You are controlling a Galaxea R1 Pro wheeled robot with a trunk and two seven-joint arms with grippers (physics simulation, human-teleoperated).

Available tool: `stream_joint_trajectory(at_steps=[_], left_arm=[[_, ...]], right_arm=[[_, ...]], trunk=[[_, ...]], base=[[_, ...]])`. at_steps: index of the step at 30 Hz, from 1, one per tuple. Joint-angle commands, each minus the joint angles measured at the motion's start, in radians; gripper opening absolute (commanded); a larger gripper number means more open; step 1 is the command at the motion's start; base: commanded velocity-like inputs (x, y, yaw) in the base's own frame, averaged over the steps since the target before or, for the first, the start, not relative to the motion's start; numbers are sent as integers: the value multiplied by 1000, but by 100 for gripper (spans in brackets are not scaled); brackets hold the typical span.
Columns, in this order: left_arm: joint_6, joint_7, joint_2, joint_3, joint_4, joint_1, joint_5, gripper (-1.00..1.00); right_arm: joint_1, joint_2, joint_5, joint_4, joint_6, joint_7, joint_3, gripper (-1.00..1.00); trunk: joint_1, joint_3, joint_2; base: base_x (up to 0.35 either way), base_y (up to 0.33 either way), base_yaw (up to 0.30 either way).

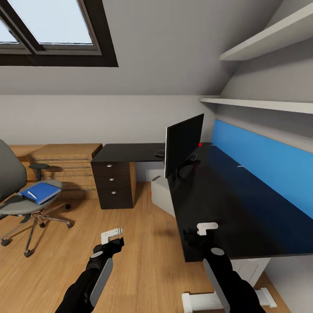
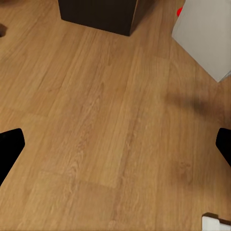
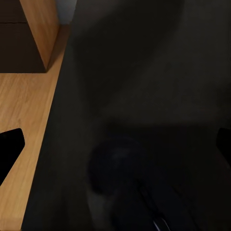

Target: In the bedroom, organize the workspace by keeping the computer under the desk, ensuring the monitor is on the desk, placing the keyboard on the desk next to the monitor, placing the mouse on the desk next to the keyboard, moving the folder from the swivel chair onto the desk next to the mouse, stacking the notebook on top of the folder with the pen on top of the notebook, and positioning the swivel chair next to the desk.

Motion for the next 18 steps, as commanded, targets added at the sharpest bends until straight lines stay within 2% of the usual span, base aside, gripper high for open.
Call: stream_joint_trajectory(at_steps=[1, 11, 18], left_arm=[[3, 9, 0, -2, -2, 0, 10, 100], [3, 9, 0, -2, -2, 0, 10, 100], [3, 8, 0, -3, -2, 0, 10, 100]], right_arm=[[-1, 0, -11, -1, 4, -9, 3, 100], [-40, 0, -11, 74, 4, -9, 2, 100], [-50, 0, -11, 93, 4, -9, 2, 100]], trunk=[[0, -1, -1], [0, -1, -1], [0, -1, -1]], base=[[0, 0, 0], [0, 0, 0], [0, 0, 0]])
